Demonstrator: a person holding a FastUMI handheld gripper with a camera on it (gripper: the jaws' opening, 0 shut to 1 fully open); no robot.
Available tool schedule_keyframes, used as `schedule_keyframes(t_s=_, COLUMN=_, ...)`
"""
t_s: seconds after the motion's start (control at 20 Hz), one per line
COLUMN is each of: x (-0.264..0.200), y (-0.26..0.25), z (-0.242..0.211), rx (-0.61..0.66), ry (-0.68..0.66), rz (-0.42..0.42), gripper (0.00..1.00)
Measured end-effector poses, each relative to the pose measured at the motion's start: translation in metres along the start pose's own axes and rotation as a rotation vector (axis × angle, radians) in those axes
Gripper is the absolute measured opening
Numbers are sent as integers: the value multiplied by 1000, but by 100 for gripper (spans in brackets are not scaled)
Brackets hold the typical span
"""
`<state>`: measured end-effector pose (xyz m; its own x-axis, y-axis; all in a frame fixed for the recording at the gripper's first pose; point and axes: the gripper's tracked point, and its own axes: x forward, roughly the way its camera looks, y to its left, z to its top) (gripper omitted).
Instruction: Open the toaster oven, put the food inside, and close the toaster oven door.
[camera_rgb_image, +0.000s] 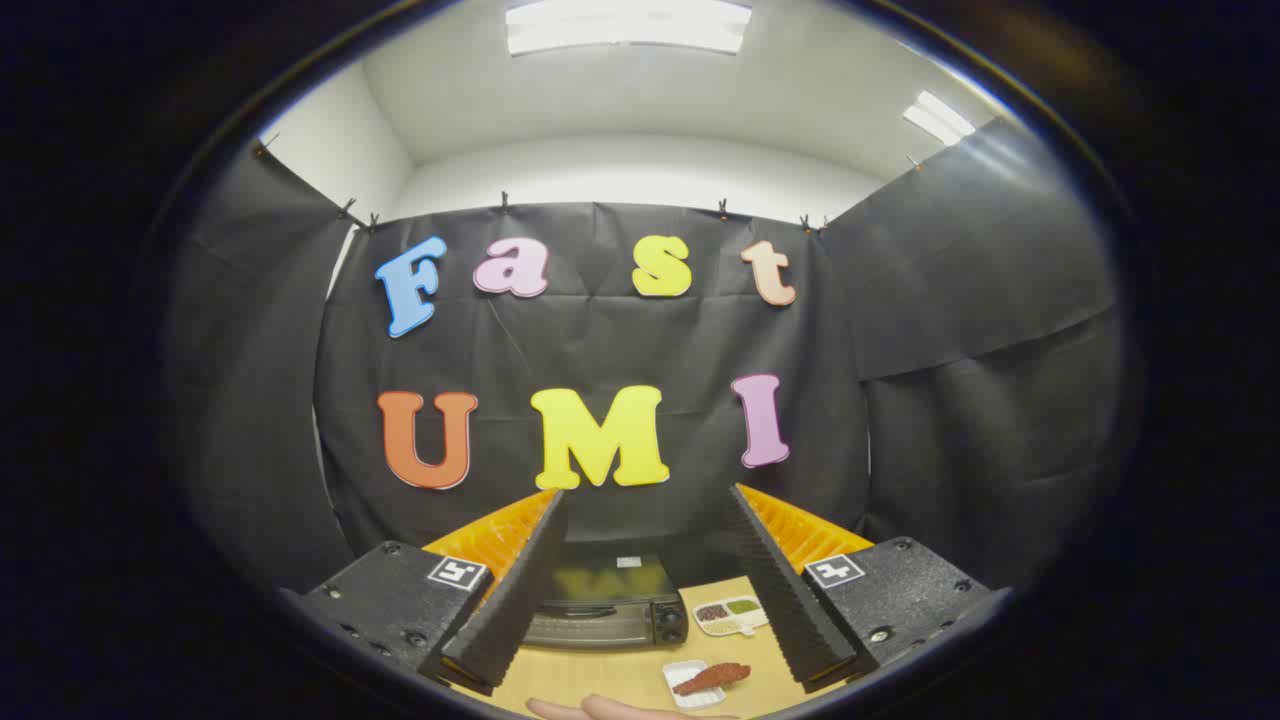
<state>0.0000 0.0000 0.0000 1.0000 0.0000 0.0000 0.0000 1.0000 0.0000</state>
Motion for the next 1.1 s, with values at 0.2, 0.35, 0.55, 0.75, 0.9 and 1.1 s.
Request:
schedule_keyframes(t_s=0.2, x=3, y=4, z=-2, rx=-2, ry=-2, rz=4, gripper=100)
schedule_keyframes(t_s=0.35, x=5, y=7, z=-5, rx=-13, ry=-3, rz=4, gripper=100)
schedule_keyframes(t_s=0.55, x=11, y=13, z=-11, rx=-21, ry=-4, rz=5, gripper=100)
schedule_keyframes(t_s=0.75, x=22, y=22, z=-23, rx=-18, ry=-7, rz=22, gripper=100)
schedule_keyframes(t_s=0.9, x=45, y=40, z=-33, rx=-9, ry=-47, rz=85, gripper=100)
schedule_keyframes(t_s=1.1, x=101, y=39, z=-74, rx=-46, ry=-21, rz=67, gripper=100)
